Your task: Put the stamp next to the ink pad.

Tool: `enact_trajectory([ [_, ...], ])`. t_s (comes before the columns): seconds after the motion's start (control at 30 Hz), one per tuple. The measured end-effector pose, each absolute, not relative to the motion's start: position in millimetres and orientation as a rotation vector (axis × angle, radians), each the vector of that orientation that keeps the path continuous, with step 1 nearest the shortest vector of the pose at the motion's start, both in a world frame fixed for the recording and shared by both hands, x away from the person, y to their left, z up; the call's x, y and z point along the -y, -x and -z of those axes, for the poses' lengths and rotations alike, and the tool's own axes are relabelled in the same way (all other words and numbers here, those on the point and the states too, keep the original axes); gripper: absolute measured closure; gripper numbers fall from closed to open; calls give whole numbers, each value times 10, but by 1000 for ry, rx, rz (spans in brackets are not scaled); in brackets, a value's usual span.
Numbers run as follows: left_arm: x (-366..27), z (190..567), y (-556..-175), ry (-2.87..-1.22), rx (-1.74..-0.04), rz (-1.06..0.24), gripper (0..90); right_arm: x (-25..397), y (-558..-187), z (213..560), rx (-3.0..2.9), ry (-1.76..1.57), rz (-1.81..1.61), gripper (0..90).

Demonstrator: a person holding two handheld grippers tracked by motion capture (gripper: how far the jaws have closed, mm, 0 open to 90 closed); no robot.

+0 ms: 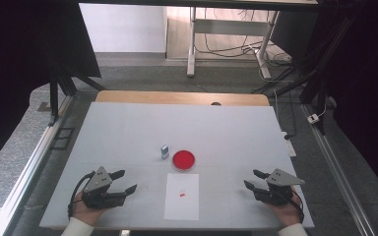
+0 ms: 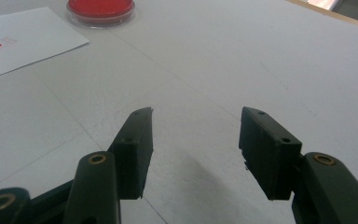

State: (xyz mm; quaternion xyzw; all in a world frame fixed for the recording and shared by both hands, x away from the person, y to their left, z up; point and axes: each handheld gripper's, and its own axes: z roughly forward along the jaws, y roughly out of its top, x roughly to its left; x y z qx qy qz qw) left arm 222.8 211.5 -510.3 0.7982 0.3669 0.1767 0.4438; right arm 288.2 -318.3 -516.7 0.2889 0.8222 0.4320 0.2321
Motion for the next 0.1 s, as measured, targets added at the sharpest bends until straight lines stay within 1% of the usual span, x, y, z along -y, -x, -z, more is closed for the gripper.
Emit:
enact_trajectory([
  [0.1,-2126,5100,-2233,-1976,-916,-439,316,3184,-2877,5162,-2257,-794,-1192,440],
])
